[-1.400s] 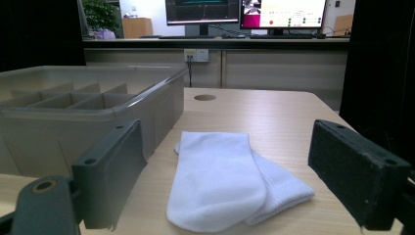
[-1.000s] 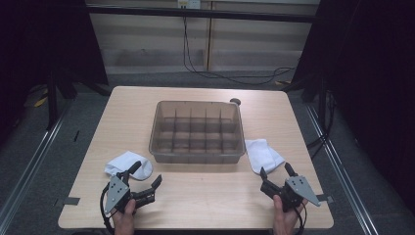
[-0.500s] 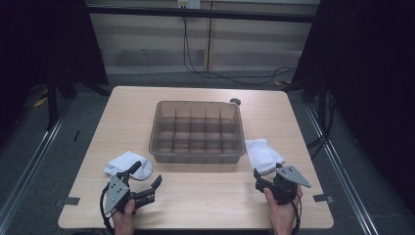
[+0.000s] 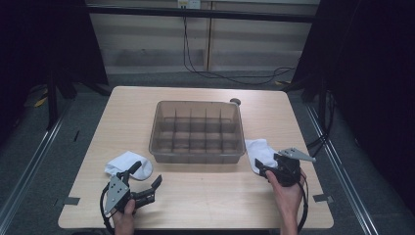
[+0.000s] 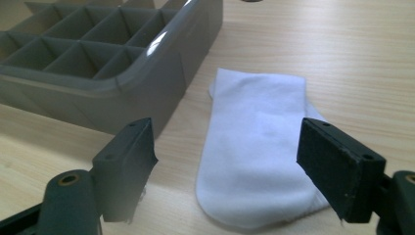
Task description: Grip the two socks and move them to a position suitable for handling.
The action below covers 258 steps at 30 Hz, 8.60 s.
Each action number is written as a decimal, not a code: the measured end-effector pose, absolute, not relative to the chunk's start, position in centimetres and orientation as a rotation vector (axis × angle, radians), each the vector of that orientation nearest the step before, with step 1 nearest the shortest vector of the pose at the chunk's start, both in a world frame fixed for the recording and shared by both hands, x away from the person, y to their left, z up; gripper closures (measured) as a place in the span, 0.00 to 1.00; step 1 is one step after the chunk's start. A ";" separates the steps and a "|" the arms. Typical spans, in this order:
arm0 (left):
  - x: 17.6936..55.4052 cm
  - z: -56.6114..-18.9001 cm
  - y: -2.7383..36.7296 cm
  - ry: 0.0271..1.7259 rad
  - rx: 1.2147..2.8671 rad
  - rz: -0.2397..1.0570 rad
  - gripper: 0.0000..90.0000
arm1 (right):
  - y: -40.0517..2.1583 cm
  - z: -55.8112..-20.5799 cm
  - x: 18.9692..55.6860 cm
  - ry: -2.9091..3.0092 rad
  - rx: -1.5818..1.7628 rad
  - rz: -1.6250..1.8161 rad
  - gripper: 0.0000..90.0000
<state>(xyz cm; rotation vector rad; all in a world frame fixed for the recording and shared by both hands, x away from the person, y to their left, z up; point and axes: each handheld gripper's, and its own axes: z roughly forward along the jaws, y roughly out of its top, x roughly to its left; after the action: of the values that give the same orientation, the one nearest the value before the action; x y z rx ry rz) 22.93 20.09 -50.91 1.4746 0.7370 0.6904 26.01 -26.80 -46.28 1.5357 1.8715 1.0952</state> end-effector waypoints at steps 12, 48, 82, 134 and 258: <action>22.9 -50.9 20.1 0.739 1.472 0.691 0.17 | -28.7 -44.6 29.9 2.040 1.649 0.958 0.26; 22.9 -50.9 20.2 0.727 1.476 0.699 0.17 | -28.3 -47.0 39.6 2.466 1.817 0.458 0.17; 22.9 -50.9 20.2 0.726 1.478 0.696 0.18 | -28.2 -47.0 39.9 2.438 1.821 0.277 0.88; 22.9 -50.9 20.1 0.728 1.476 0.692 0.17 | -24.5 -44.1 28.5 2.579 1.638 0.486 0.88; 27.6 -43.6 22.0 1.000 1.966 0.480 0.24 | -25.4 -51.1 19.9 1.335 1.143 1.342 0.15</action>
<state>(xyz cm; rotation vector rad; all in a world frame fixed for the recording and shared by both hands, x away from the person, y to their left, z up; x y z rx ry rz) 27.62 21.99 -43.64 1.9660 1.0004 0.4801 19.87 -25.44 -51.13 1.1428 1.3354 1.3416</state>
